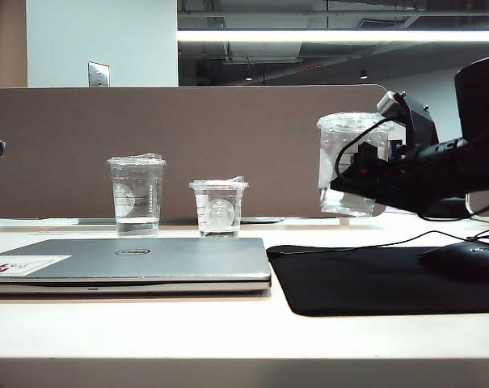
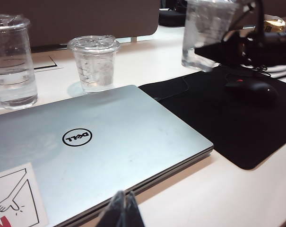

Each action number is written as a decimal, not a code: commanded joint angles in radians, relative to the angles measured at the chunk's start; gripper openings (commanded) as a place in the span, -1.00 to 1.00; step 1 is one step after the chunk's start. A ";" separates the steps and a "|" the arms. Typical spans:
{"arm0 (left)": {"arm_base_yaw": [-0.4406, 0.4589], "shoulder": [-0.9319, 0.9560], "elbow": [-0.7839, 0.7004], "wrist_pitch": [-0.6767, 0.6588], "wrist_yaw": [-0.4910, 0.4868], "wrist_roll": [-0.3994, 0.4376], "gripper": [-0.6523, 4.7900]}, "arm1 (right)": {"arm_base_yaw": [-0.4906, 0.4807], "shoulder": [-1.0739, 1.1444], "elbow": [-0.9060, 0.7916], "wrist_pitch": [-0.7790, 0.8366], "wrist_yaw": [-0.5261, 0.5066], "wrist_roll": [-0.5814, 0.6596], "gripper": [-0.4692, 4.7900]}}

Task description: Pick up the coffee cup on the right and place it on the right side of the laptop.

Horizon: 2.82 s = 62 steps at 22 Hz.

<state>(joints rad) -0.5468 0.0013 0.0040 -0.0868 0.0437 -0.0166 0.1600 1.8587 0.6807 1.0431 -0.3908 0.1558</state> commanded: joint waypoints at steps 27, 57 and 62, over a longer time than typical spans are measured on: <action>0.002 0.000 0.003 0.014 0.002 0.002 -0.78 | 0.160 0.060 -0.079 0.035 0.074 -0.131 0.59; 0.047 0.000 0.003 0.013 0.005 0.002 -0.78 | 0.156 -0.642 -0.537 -0.159 0.097 0.114 -0.05; 0.308 0.000 0.003 0.013 0.002 0.002 -0.78 | 0.156 -0.860 -0.541 -0.270 0.074 0.147 -0.86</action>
<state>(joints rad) -0.2634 0.0013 0.0044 -0.0872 0.0422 -0.0166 0.3153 1.0187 0.1364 0.7643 -0.3149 0.2707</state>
